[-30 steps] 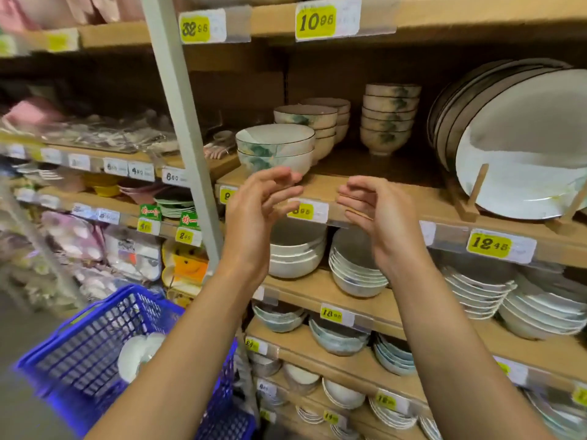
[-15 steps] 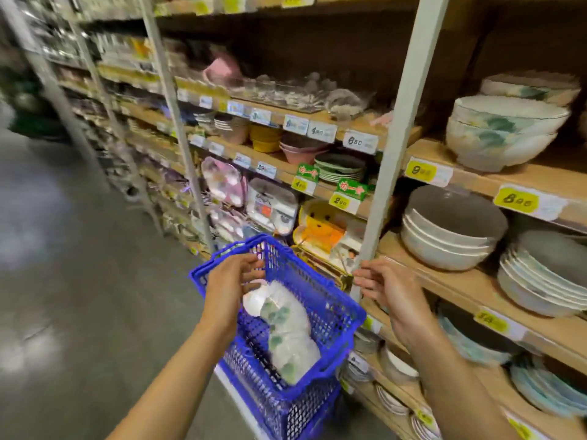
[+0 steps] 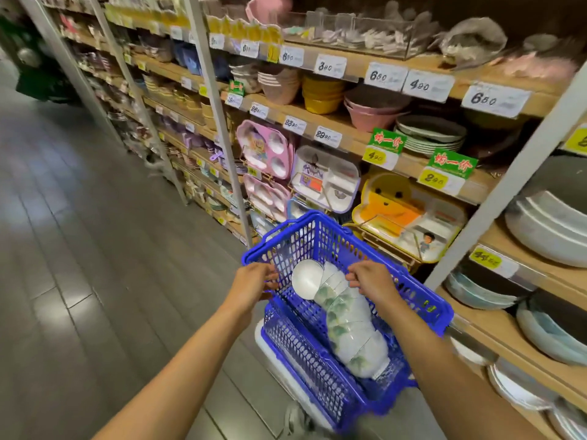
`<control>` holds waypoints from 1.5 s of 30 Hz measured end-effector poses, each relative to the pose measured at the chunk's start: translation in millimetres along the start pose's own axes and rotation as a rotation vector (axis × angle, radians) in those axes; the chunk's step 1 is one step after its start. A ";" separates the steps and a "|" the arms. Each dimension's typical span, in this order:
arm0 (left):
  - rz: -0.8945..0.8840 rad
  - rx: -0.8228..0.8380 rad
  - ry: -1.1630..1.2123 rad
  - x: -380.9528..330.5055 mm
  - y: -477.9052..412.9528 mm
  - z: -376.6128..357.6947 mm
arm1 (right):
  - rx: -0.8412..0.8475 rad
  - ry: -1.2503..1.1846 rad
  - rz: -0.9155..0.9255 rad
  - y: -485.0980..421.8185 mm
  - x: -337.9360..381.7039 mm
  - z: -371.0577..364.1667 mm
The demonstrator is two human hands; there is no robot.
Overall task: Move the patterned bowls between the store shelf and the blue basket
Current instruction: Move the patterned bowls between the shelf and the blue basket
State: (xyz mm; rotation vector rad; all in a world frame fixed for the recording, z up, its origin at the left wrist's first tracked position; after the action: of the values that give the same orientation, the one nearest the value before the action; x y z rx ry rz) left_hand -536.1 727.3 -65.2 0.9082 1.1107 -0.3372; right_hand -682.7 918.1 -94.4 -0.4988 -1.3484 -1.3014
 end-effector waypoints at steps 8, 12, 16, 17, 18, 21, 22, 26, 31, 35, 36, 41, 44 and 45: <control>0.134 0.095 -0.212 -10.1 -117.8 -17.3 | -0.019 0.358 -0.032 -115.6 -27.8 -51.7; 0.267 0.094 -0.249 4.4 -172.8 -31.0 | 0.036 0.555 -0.025 -158.1 -27.9 -75.1; 0.405 0.091 -0.213 34.2 -219.6 -52.7 | 0.141 0.732 -0.037 -196.5 -29.7 -94.9; 0.453 0.089 -0.221 44.8 -230.7 -59.0 | 0.164 0.767 -0.046 -207.2 -32.1 -99.9; 0.493 0.104 -0.251 54.7 -239.5 -65.1 | 0.181 0.805 -0.054 -216.1 -34.1 -104.5; 0.523 0.146 -0.288 79.1 -265.7 -86.7 | 0.242 0.938 -0.086 -242.2 -43.7 -122.2; 0.561 0.143 -0.284 88.4 -275.2 -94.5 | 0.263 0.994 -0.096 -251.5 -50.4 -129.5; 0.708 0.256 -0.285 125.4 -298.3 -114.0 | 0.333 1.207 -0.076 -276.7 -78.2 -153.6; 0.826 0.242 -0.238 167.3 -320.9 -125.8 | 0.380 1.382 -0.062 -305.5 -105.0 -169.0; 0.803 0.271 -0.157 180.7 -321.4 -132.2 | 0.365 1.411 -0.044 -317.0 -111.2 -171.3; 0.821 0.245 -0.148 182.1 -320.8 -132.6 | 0.360 1.406 -0.048 -316.8 -110.2 -171.1; 0.843 0.180 -0.053 161.1 -315.4 -131.1 | 0.316 1.386 -0.079 -307.6 -91.5 -163.6; 0.781 0.211 -0.066 142.4 -301.8 -123.3 | 0.291 1.325 -0.094 -298.3 -73.5 -156.8; 0.759 0.209 -0.074 134.7 -297.5 -118.9 | 0.272 1.306 -0.084 -295.1 -66.4 -153.5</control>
State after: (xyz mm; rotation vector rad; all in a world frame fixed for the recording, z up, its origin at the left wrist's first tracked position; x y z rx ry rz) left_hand -743.4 663.2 -336.6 1.4155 0.6017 0.1447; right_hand -857.8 721.5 -308.3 0.5635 -0.3983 -1.1009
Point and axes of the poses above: each hand's wrist, its own y-axis away from the middle knuckle, its own z-axis out of the back of the hand, x = y × z, the point moved 2 cm from there along -y, towards the middle knuckle, and after that the axes turned 1 degree about -y, right-handed, at the moved point
